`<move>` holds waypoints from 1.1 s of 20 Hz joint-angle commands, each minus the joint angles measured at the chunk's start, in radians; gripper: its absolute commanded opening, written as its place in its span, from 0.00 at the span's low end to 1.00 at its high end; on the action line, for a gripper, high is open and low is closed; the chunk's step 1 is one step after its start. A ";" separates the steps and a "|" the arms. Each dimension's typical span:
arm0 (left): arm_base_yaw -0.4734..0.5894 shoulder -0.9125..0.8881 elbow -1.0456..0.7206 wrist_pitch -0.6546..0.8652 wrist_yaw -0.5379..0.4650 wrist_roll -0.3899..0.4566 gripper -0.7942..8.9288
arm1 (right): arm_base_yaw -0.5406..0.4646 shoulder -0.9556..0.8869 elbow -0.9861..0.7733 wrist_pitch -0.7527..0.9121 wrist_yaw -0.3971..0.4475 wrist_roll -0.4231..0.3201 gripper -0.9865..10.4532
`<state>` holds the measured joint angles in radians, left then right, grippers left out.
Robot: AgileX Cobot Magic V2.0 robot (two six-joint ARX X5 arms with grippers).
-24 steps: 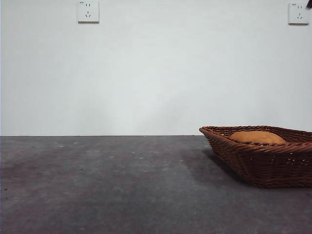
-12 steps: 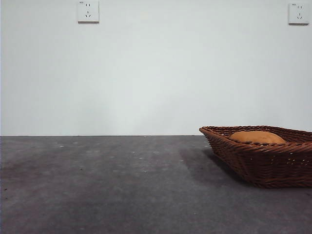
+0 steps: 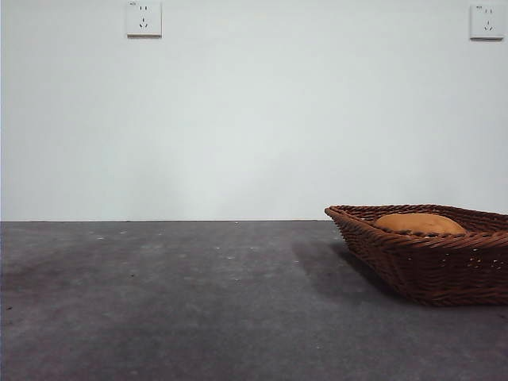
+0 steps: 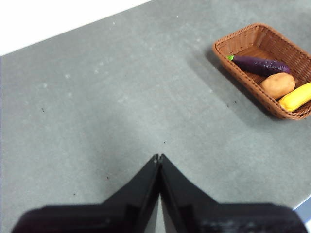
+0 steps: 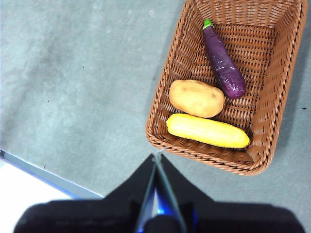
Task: Help me put the vegetables on the table into the basket
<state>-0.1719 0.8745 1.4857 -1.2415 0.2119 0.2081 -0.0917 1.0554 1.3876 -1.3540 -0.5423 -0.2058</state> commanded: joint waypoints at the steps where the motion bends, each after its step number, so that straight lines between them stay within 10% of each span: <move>1: 0.001 0.012 -0.004 -0.005 -0.002 0.004 0.08 | 0.001 0.003 0.000 -0.020 0.000 -0.006 0.09; 8: 0.002 0.051 -0.003 -0.015 -0.003 -0.030 0.08 | 0.001 0.003 0.000 -0.020 0.000 -0.006 0.09; 17: 0.054 -0.089 -0.012 0.461 -0.029 0.083 0.08 | 0.001 0.003 0.000 -0.020 0.000 -0.006 0.09; 22: 0.217 -0.297 -0.341 0.818 -0.029 0.108 0.08 | 0.001 0.006 0.000 -0.020 0.000 -0.006 0.09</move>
<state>0.0402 0.5869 1.1923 -0.4549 0.1856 0.2981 -0.0917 1.0573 1.3876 -1.3540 -0.5423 -0.2058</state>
